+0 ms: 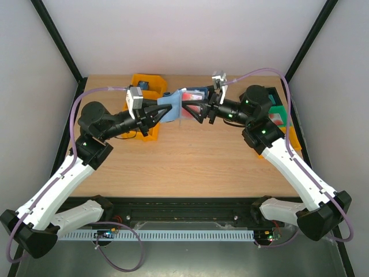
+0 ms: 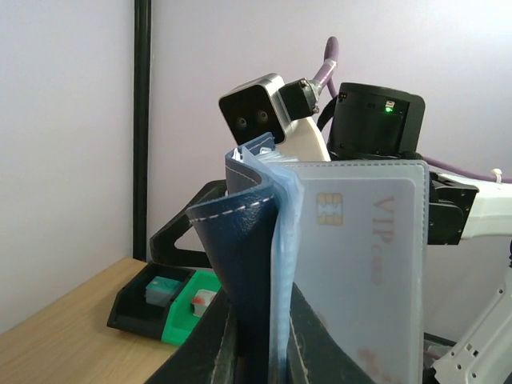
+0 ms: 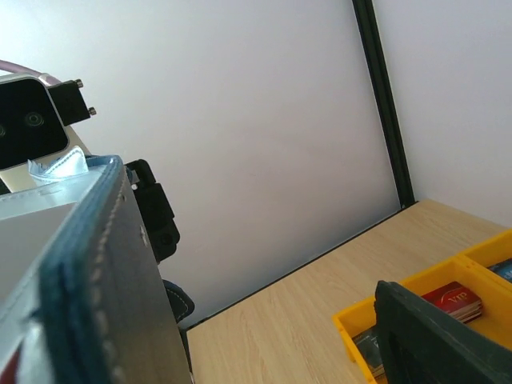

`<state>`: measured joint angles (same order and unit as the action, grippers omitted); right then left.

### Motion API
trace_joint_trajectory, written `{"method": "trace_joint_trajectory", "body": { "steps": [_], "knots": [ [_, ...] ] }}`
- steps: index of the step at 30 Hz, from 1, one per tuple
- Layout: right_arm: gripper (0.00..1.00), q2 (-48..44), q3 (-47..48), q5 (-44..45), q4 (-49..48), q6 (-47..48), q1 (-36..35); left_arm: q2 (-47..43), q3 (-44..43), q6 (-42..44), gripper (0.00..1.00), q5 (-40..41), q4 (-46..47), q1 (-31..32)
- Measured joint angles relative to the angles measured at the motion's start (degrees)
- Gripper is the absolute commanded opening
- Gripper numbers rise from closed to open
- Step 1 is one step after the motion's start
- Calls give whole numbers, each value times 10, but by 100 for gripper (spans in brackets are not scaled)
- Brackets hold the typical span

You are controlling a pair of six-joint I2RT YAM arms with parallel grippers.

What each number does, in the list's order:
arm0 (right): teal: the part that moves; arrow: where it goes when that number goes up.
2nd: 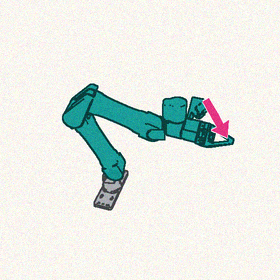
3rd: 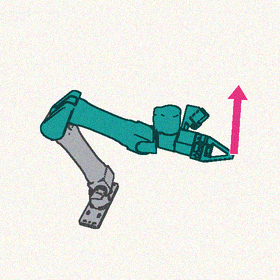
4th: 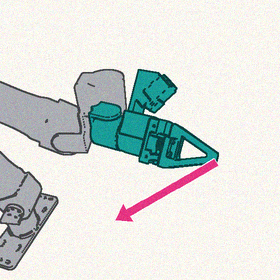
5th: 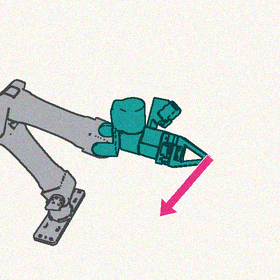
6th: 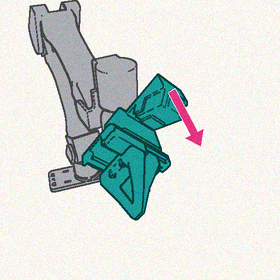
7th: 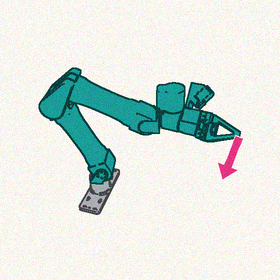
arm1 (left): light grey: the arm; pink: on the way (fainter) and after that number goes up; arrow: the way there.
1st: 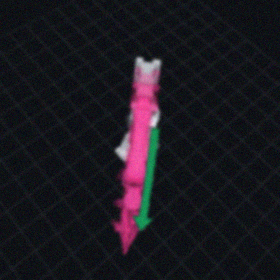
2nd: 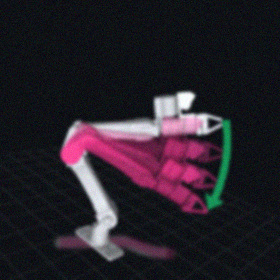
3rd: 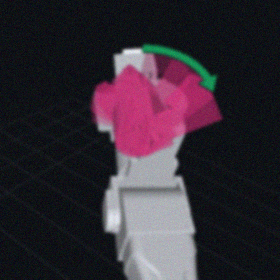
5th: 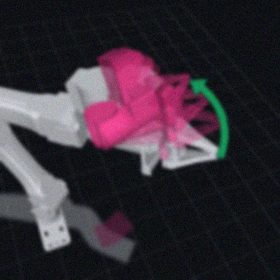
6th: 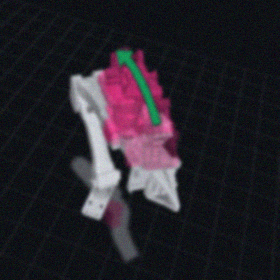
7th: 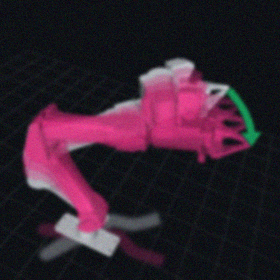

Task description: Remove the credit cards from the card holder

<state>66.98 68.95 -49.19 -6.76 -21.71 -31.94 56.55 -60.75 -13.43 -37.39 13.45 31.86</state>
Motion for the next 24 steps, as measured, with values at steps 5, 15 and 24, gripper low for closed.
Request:
{"method": "trace_joint_trajectory", "body": {
  "steps": [5, 15, 24],
  "knots": [
    [61, 1, 0, 16, 0, -2, -6, 0, 1, -4, 2, -8, 4, 0],
    [5, 13, 3, 10, -13, -29, -18, 0, 15, -27, 37, 23, 12, 0],
    [2, 60, 93, 171, 155, 8, -35, -3, 44, 0, 83, 105, -3, 0]
  ]
}}
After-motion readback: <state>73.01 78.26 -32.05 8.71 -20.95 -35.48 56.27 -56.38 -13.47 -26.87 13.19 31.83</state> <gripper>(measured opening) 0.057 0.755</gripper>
